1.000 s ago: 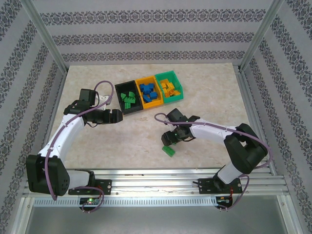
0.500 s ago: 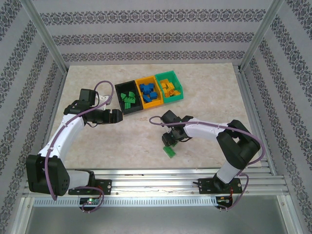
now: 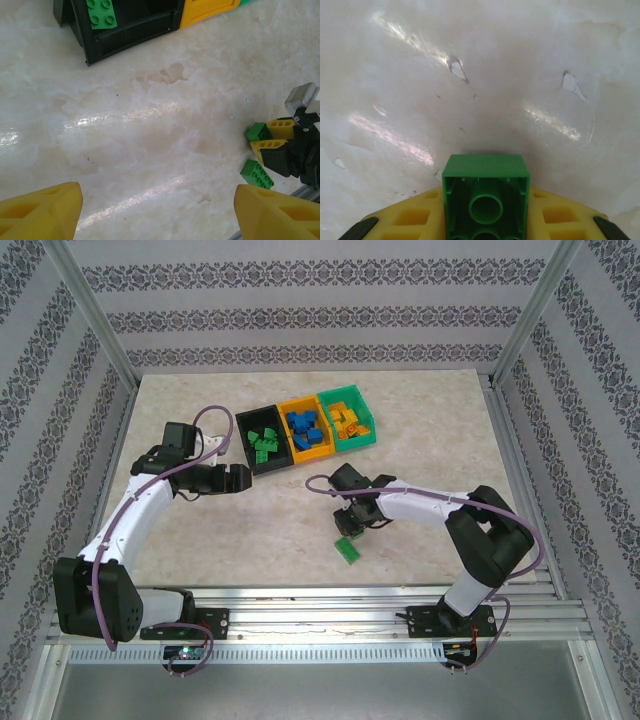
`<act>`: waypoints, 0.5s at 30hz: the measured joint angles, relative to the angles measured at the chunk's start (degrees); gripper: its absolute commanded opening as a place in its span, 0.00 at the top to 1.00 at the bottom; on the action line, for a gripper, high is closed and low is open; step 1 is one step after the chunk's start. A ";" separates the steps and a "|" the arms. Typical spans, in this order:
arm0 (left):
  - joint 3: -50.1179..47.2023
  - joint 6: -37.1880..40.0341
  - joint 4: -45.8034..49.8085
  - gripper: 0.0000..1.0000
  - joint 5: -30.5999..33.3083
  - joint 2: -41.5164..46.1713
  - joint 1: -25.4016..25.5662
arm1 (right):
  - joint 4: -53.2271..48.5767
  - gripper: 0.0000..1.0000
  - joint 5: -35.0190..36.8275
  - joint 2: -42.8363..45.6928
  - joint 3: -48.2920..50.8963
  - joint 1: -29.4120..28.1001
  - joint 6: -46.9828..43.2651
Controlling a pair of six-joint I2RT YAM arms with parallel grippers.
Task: Sort the legos into containers by color
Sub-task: Pick up the lego from the bottom-center of the table, then place the lego in the container.
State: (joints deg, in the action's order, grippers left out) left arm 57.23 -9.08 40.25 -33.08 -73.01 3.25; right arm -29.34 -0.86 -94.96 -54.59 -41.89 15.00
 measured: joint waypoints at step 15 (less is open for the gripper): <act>-1.88 -2.84 -4.31 0.21 -7.56 -3.91 0.00 | -4.39 0.75 0.00 9.99 -5.75 0.00 8.35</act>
State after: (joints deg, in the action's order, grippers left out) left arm 55.35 -11.92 35.94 -40.64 -76.93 3.25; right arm -33.74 -0.86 -84.97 -60.34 -41.89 23.35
